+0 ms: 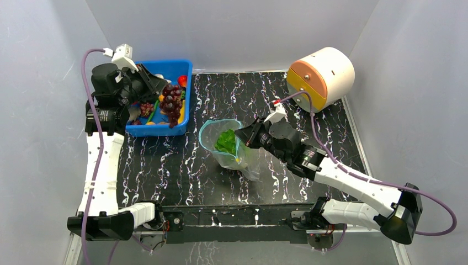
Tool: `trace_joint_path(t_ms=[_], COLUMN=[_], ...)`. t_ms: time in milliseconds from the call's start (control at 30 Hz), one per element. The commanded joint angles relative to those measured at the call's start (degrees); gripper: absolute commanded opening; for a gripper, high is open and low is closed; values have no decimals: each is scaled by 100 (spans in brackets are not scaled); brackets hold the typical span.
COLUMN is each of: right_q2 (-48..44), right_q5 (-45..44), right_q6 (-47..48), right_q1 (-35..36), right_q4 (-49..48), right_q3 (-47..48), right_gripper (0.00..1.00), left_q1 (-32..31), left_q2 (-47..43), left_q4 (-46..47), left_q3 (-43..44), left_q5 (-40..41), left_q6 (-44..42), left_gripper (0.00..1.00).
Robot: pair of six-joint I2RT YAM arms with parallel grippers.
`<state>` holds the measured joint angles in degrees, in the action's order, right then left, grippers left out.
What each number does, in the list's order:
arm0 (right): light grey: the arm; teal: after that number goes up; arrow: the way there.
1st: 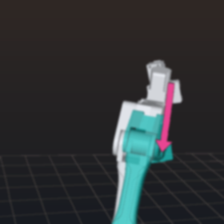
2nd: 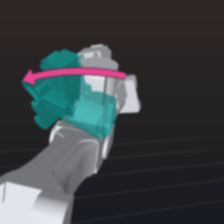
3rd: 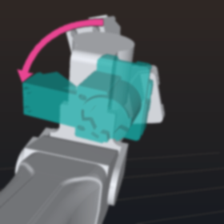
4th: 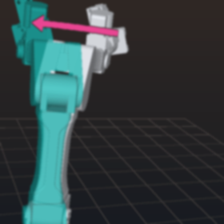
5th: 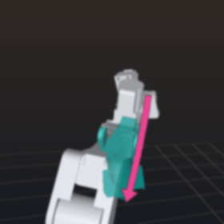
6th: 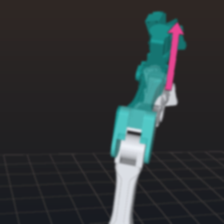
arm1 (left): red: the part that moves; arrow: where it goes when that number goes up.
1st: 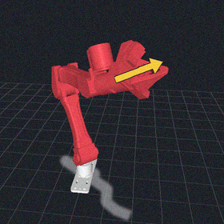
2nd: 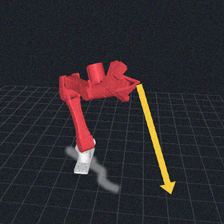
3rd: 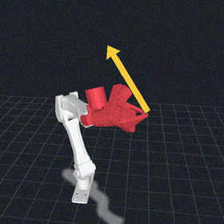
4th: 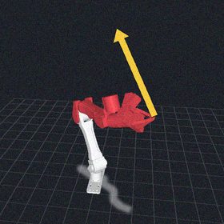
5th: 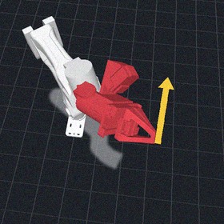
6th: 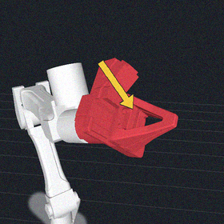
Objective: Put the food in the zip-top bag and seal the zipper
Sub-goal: Place the fake fruit in the zipper food storage bag.
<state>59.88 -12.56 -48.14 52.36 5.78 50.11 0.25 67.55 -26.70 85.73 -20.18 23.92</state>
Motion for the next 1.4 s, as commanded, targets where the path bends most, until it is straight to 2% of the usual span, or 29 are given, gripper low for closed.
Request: trace_joint_path(t_ms=[0, 233, 433, 700, 867, 1167, 1367], right_q2=[88, 308, 512, 767, 859, 1086, 1144], right_q5=[-218, -322, -314, -236, -162, 529, 408], right_q6=[-14, -179, -273, -394, -429, -381, -398], right_q1=[-24, -28, -18, -22, -21, -18, -18], right_q4=[-375, -682, -909, -1180, -1268, -1640, -1673], right_q3=[234, 309, 322, 465, 574, 711, 756], right_gripper=[0, 0, 0, 0, 0, 0, 0], left_q1=[1, -22, -82, -202, -328, -338, -384], left_q2=[-145, -326, -430, -524, -663, -624, -751], left_q4=[-128, 277, 1261, 2526, 3754, 4009, 3484], left_q3=[334, 135, -295, -924, -1797, -2430, -2762], left_q5=[-969, -2124, -3060, -3641, -3839, -3802, -3710], left_q6=[194, 820, 1902, 3114, 4013, 4024, 3514], left_gripper=[5, 6, 6, 5, 5, 5, 6])
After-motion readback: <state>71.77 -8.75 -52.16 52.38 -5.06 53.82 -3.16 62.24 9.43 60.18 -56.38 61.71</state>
